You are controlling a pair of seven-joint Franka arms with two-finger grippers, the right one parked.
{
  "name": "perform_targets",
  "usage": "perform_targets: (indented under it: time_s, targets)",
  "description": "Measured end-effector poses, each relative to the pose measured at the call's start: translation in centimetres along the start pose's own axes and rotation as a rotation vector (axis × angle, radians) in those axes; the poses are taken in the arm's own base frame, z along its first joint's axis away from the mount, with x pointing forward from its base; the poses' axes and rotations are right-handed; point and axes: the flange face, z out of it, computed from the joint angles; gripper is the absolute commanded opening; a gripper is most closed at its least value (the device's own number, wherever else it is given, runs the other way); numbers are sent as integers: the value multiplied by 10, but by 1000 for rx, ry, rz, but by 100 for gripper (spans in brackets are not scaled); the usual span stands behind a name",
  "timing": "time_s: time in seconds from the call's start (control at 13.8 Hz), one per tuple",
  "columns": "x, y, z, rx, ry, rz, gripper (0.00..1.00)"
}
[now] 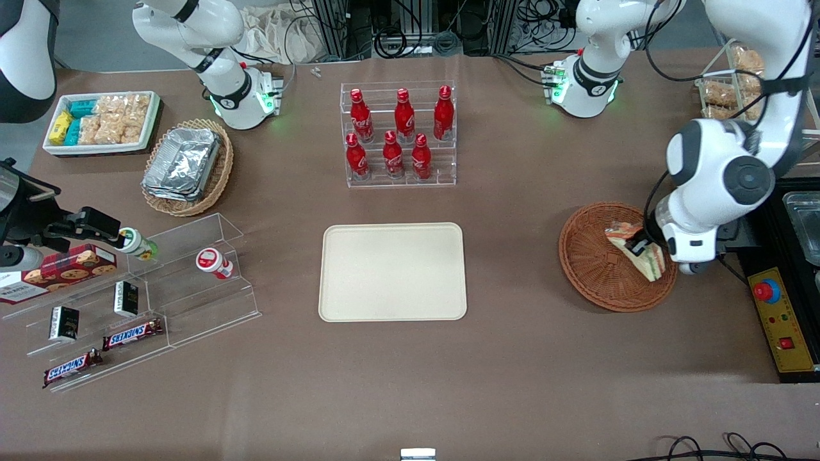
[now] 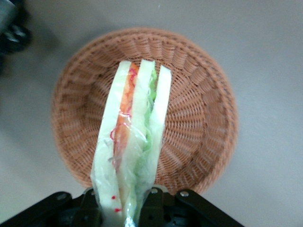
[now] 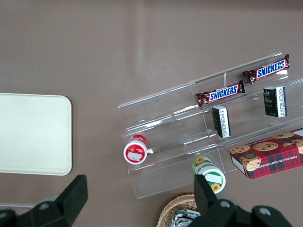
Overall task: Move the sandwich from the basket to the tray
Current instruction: 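Lift the sandwich up out of the basket with the left gripper, then carry the sandwich over the cream tray with the left gripper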
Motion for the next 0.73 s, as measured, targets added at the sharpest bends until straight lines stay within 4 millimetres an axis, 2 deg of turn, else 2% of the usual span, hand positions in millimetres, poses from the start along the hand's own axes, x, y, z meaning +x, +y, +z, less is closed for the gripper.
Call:
perform_targets:
  time_s: [0.15,0.29,0.44,0.51,0.58,0.73]
  targets:
    - [-2,4,-67,40,-23,81,0]
    - [-9,7,-125,44,-27,171,0]
    - [-33,27,-172,-1,11,258,0]
    - [-54,43,-186,-22,25,308,0]
    - [-81,64,-192,-40,23,369,0]
    - [-133,105,-179,-59,-13,488,0]
